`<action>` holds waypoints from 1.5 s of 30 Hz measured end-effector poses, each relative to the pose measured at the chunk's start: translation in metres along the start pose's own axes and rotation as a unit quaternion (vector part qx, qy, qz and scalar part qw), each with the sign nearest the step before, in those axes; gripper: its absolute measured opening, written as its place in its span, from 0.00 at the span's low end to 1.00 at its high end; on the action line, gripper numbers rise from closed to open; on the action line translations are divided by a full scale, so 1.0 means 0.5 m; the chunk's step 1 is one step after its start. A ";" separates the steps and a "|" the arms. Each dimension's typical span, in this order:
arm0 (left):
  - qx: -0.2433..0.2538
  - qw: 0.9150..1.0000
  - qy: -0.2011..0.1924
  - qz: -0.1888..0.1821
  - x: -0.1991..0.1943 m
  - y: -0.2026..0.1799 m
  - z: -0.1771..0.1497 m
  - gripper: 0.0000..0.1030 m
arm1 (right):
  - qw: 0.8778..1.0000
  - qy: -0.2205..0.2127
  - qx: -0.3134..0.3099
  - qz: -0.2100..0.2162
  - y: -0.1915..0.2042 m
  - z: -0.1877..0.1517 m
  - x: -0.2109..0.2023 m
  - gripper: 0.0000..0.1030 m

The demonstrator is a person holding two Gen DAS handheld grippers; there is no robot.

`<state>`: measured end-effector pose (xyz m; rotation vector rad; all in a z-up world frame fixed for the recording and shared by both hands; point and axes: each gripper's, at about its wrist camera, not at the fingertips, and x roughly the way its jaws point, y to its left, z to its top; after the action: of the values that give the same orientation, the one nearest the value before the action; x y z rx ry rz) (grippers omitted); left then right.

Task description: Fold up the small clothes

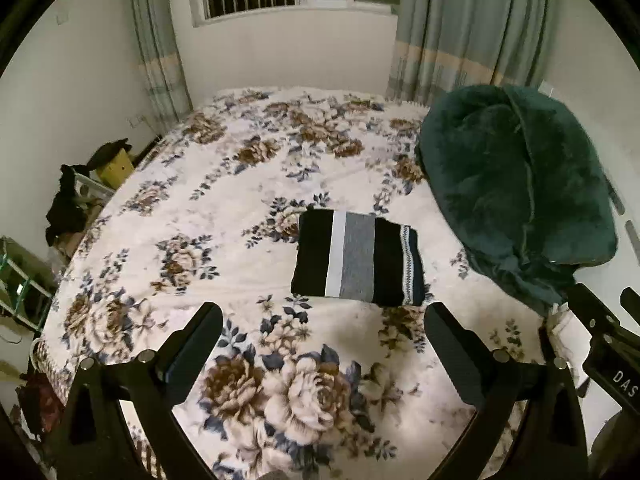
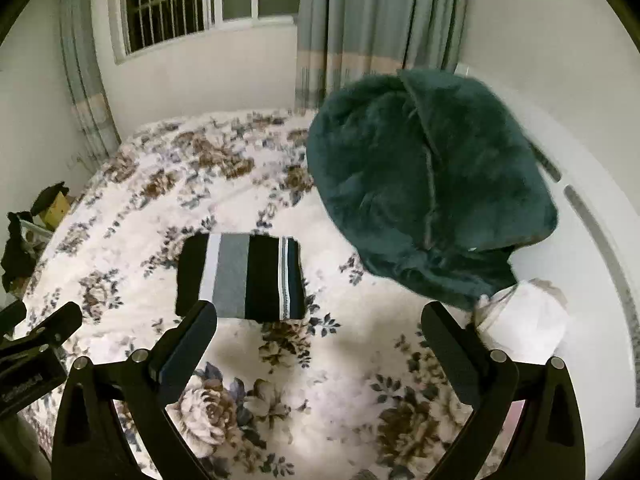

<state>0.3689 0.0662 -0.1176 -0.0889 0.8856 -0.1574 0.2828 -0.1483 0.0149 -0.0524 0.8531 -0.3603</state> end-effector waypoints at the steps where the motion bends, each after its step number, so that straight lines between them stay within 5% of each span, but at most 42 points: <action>1: 0.000 1.000 -0.005 0.000 -0.031 0.000 -0.002 1.00 | 1.000 -0.008 -0.001 0.003 -0.008 0.002 -0.049 1.00; 8: 0.002 0.999 -0.041 0.009 -0.210 -0.009 -0.024 1.00 | 0.999 -0.052 -0.008 0.012 -0.039 -0.001 -0.270 1.00; 18: -0.002 0.997 -0.078 0.018 -0.352 -0.017 -0.053 1.00 | 0.995 -0.091 -0.006 0.029 -0.087 -0.027 -0.485 1.00; 45: -0.012 0.996 -0.086 0.028 -0.420 -0.042 -0.070 1.00 | 0.993 -0.100 -0.032 0.060 -0.136 -0.018 -0.532 1.00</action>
<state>0.2089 0.0814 0.0239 -0.0983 0.7172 -0.0843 0.0963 -0.1231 0.2151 -0.0936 0.6651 -0.2103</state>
